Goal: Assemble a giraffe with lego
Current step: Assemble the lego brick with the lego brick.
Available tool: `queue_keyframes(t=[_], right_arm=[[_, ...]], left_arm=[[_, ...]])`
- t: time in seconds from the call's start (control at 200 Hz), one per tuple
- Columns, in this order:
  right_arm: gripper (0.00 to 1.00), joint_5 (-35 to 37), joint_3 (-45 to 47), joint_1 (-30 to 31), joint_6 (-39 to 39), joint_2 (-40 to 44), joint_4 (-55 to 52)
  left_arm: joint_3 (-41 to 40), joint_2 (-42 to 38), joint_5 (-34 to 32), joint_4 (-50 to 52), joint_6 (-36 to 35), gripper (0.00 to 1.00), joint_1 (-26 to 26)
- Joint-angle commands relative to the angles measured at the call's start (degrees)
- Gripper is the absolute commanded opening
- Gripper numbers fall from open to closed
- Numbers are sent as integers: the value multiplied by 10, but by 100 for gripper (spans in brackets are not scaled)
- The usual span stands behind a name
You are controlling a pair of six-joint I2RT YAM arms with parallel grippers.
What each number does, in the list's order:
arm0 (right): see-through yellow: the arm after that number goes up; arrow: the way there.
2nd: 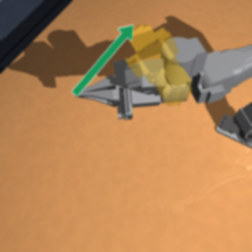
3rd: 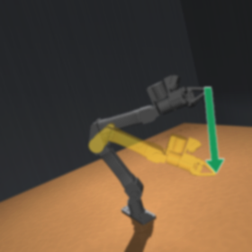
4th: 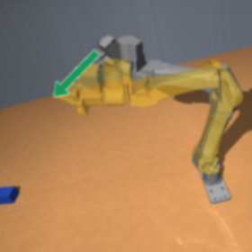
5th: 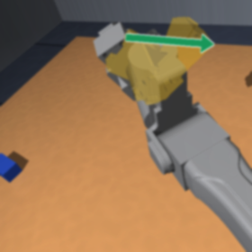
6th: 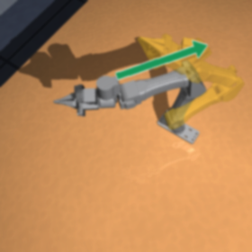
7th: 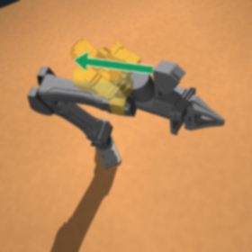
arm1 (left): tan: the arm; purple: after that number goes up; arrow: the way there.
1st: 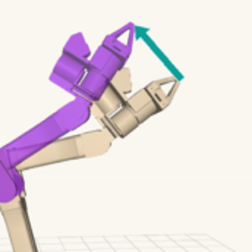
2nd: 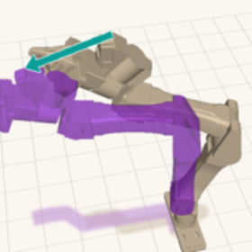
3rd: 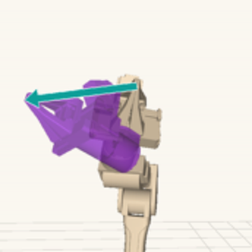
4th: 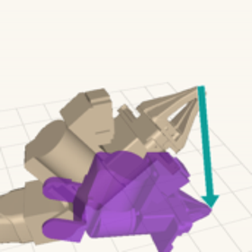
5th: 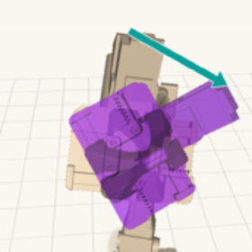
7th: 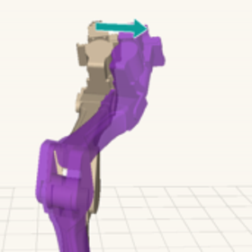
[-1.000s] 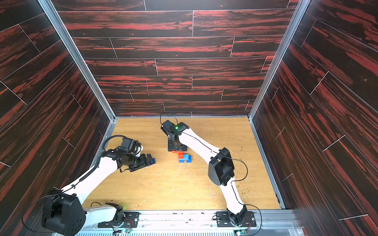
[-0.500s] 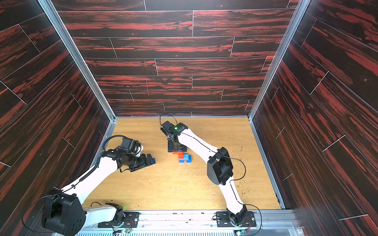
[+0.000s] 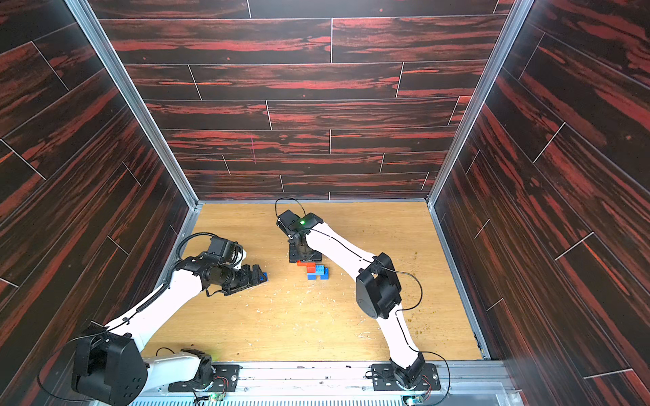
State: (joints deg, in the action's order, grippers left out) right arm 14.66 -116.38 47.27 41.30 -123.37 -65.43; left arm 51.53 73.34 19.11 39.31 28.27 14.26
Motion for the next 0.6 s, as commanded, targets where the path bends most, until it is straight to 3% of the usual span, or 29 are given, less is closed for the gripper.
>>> queue_keyframes(t=[0.0,0.596], right_arm=[[43,-11,20,0,3,6,-2],[40,-12,41,4,0,17,18]], left_arm=[[-2,-15,0,7,-7,96,-3],[-3,-11,-1,7,-6,96,-3]])
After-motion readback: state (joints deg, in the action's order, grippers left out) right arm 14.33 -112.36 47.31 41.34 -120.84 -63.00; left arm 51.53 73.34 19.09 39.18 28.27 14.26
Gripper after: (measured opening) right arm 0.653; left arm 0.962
